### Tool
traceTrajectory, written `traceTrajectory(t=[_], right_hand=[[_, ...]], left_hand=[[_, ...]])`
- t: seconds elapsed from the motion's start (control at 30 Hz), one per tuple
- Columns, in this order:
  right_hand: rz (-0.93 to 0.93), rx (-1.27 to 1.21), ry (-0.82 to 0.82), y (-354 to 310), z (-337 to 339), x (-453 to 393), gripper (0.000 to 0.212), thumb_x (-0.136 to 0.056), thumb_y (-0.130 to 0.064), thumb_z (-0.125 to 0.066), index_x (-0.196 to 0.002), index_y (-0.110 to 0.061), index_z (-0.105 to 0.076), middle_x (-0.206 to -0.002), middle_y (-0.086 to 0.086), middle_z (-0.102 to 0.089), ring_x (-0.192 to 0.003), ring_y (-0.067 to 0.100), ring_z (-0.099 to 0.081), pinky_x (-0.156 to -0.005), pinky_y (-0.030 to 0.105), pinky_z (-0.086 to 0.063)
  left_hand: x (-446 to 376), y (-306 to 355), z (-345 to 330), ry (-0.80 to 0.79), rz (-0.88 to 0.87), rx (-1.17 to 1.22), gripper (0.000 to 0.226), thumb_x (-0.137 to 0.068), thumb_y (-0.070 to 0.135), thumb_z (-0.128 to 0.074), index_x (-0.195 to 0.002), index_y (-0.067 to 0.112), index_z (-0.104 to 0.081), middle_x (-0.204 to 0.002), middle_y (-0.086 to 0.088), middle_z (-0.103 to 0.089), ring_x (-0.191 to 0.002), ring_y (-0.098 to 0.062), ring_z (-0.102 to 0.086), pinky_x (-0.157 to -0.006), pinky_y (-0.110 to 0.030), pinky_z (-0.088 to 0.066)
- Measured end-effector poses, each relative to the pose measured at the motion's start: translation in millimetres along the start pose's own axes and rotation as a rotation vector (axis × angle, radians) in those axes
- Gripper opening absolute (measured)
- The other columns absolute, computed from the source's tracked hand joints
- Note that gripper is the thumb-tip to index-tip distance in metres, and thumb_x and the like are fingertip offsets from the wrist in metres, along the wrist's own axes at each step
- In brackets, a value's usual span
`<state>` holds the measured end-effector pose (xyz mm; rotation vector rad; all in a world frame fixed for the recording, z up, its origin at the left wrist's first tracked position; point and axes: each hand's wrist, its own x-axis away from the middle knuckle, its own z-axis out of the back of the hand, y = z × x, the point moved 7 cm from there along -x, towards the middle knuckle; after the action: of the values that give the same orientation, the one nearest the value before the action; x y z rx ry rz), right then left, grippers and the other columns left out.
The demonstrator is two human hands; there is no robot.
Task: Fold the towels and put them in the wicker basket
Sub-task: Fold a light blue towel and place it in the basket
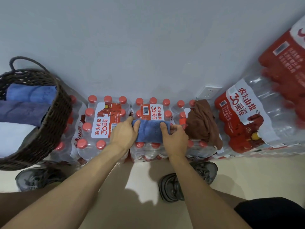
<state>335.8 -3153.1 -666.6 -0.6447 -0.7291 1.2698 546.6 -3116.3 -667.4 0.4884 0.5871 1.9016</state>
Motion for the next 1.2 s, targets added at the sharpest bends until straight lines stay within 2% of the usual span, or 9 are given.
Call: traceTrajectory(t=[0.13, 0.3, 0.47, 0.57, 0.77, 0.9, 1.0, 1.07, 1.2], right_hand=[[-0.063, 0.038, -0.036, 4, 2, -7, 0.036, -0.084, -0.058, -0.066, -0.069, -0.027, -0.059, -0.074, -0.009, -0.065, -0.069, 0.012, -0.062, -0.052, 0.024, -0.046], [-0.101, 0.106, -0.059, 9, 5, -12, 0.044, -0.082, -0.058, -0.068, -0.058, -0.024, -0.054, -0.059, -0.01, -0.058, -0.054, 0.003, -0.053, -0.044, 0.019, -0.031], [-0.129, 0.146, -0.096, 13, 4, -16, 0.046, -0.078, -0.062, -0.069, -0.06, -0.022, -0.06, -0.059, -0.008, -0.059, -0.054, 0.006, -0.054, -0.046, 0.019, -0.033], [-0.135, 0.15, -0.137, 13, 3, -19, 0.045, -0.078, -0.06, -0.071, -0.067, -0.016, -0.066, -0.061, -0.007, -0.058, -0.057, 0.01, -0.055, -0.047, 0.02, -0.036], [-0.099, 0.168, -0.14, 10, 1, -11, 0.049, -0.081, -0.06, -0.068, -0.082, -0.011, -0.07, -0.079, 0.002, -0.069, -0.073, 0.02, -0.064, -0.056, 0.022, -0.042], [-0.096, 0.22, -0.171, 8, 1, -12, 0.053, -0.079, -0.061, -0.069, -0.087, -0.008, -0.07, -0.083, 0.007, -0.07, -0.079, 0.025, -0.067, -0.067, 0.031, -0.053], [-0.109, 0.222, -0.212, 8, 2, -15, 0.051, -0.079, -0.058, -0.071, -0.08, -0.008, -0.064, -0.076, 0.005, -0.064, -0.075, 0.024, -0.063, -0.059, 0.025, -0.044], [-0.145, 0.21, -0.276, 10, 2, -19, 0.05, -0.081, -0.055, -0.071, -0.086, -0.006, -0.064, -0.079, 0.006, -0.061, -0.074, 0.023, -0.06, -0.058, 0.024, -0.041], [-0.359, 0.031, -0.483, 12, 6, -20, 0.051, -0.086, -0.045, -0.071, -0.113, -0.002, -0.064, -0.108, 0.011, -0.063, -0.095, 0.029, -0.062, -0.061, 0.031, -0.055]], left_hand=[[1, -2, -4, -0.08, 0.068, -0.04, 0.04, -0.1, 0.047, -0.04, -0.119, 0.017, -0.057, -0.103, -0.01, -0.046, -0.074, -0.032, -0.057, -0.08, -0.043, -0.055], [-2, 0, -14, -0.219, 0.016, -0.055, 0.041, -0.101, 0.047, -0.039, -0.118, 0.015, -0.058, -0.104, -0.012, -0.069, -0.082, -0.023, -0.06, -0.076, -0.032, -0.049], [0, -6, -17, -0.327, 0.062, -0.147, 0.045, -0.098, 0.053, -0.039, -0.104, 0.013, -0.059, -0.095, -0.01, -0.067, -0.079, -0.023, -0.061, -0.077, -0.032, -0.05], [1, -8, -18, -0.479, 0.111, -0.139, 0.046, -0.097, 0.056, -0.041, -0.086, 0.015, -0.061, -0.085, -0.006, -0.065, -0.073, -0.018, -0.063, -0.064, -0.027, -0.047], [13, -11, -15, -0.754, 0.1, -0.046, 0.055, -0.083, 0.069, -0.055, -0.119, 0.027, -0.054, -0.108, 0.005, -0.063, -0.094, -0.018, -0.062, -0.086, -0.031, -0.046], [15, -7, -18, -0.76, 0.066, -0.026, 0.036, -0.077, 0.062, -0.069, -0.091, 0.031, -0.058, -0.089, 0.012, -0.066, -0.08, -0.009, -0.064, -0.066, -0.022, -0.046], [17, -6, -15, -0.711, 0.087, 0.012, 0.035, -0.072, 0.058, -0.077, -0.083, 0.029, -0.061, -0.078, 0.012, -0.067, -0.069, -0.008, -0.065, -0.056, -0.019, -0.044], [15, -2, -8, -0.676, 0.106, 0.011, 0.041, -0.067, 0.06, -0.079, -0.084, 0.025, -0.064, -0.075, 0.009, -0.069, -0.066, -0.011, -0.066, -0.056, -0.021, -0.049], [9, 22, 17, -0.6, 0.084, 0.152, 0.056, -0.06, 0.06, -0.083, -0.092, 0.017, -0.068, -0.084, 0.002, -0.073, -0.077, -0.015, -0.07, -0.065, -0.03, -0.056]])
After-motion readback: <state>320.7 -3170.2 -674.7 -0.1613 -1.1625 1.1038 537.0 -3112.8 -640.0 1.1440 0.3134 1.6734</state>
